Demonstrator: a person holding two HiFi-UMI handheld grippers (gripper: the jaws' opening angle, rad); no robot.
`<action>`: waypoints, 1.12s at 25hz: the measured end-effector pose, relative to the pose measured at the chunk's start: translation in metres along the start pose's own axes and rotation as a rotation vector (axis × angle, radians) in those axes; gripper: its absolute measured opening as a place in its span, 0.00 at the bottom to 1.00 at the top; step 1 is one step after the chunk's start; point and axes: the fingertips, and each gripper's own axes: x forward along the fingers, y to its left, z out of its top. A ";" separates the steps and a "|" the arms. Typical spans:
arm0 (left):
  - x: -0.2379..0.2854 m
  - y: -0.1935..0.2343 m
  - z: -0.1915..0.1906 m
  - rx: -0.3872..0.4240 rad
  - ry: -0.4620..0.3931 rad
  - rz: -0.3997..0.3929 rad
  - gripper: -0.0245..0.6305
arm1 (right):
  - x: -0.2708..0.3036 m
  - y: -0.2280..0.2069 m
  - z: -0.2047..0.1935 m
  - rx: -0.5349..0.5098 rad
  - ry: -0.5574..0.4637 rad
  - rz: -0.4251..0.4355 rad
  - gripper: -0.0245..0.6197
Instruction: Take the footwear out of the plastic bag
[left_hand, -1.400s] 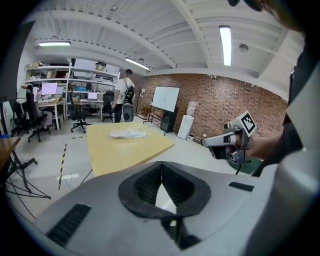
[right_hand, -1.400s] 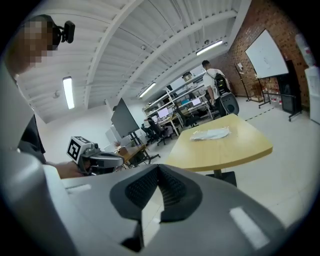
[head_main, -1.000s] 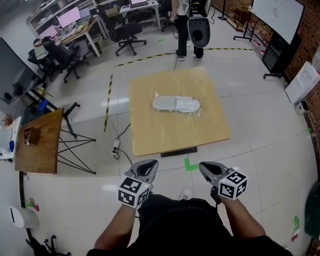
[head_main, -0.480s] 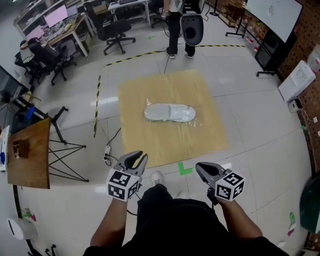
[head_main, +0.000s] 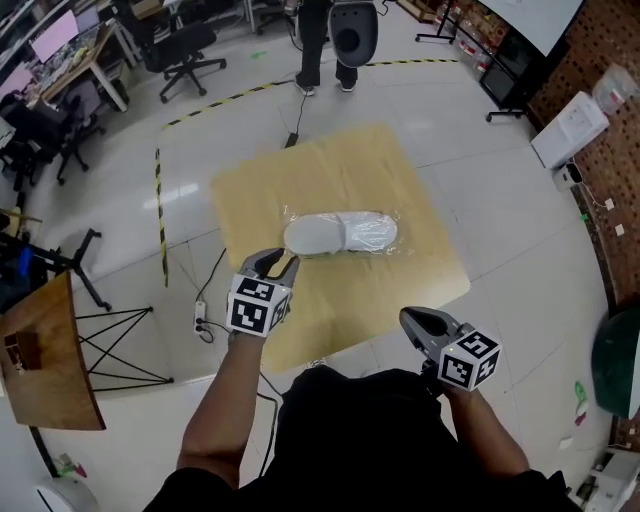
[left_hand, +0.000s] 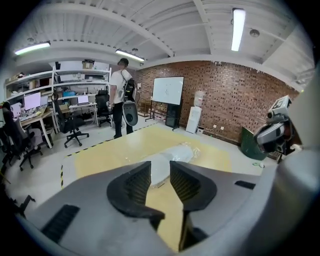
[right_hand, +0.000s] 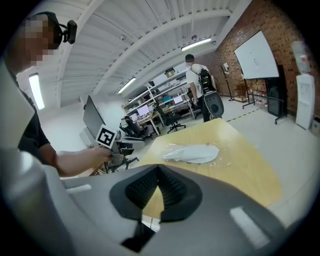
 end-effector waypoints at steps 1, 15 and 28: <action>0.015 0.007 -0.002 0.003 0.025 -0.015 0.22 | 0.004 -0.001 0.004 0.004 -0.006 -0.014 0.04; 0.133 0.017 -0.040 0.028 0.237 -0.123 0.27 | 0.033 -0.045 0.004 0.077 0.067 -0.070 0.04; 0.109 0.018 -0.071 0.065 0.256 -0.134 0.16 | 0.077 -0.071 0.010 0.064 0.126 -0.008 0.04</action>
